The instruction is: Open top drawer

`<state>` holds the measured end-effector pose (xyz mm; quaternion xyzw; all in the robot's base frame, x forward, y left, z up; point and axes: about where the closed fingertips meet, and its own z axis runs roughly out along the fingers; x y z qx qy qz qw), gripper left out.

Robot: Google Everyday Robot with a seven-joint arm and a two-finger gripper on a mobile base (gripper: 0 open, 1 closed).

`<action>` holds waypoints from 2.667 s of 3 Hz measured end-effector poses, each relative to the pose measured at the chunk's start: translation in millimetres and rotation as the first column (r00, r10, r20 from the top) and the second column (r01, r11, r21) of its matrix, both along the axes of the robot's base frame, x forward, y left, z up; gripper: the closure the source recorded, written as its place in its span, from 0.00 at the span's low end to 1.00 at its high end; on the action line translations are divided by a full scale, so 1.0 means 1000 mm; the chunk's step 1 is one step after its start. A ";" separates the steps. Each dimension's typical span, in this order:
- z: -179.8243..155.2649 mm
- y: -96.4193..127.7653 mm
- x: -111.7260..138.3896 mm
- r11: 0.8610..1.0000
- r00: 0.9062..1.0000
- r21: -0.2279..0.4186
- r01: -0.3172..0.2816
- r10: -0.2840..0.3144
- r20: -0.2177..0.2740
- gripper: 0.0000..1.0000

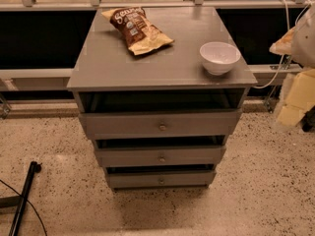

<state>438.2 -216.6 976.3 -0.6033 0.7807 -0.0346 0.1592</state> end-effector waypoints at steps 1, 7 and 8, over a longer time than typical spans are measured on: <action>0.000 0.000 0.000 1.000 1.000 0.000 0.000 0.000 0.000 0.00; -0.192 0.060 0.091 0.958 0.953 -0.006 -0.287 0.287 0.097 0.00; -0.227 0.056 0.101 0.932 0.921 -0.055 -0.358 0.362 0.144 0.00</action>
Offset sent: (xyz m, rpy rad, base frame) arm 0.0204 0.0119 -0.0297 0.0482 0.0101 0.0685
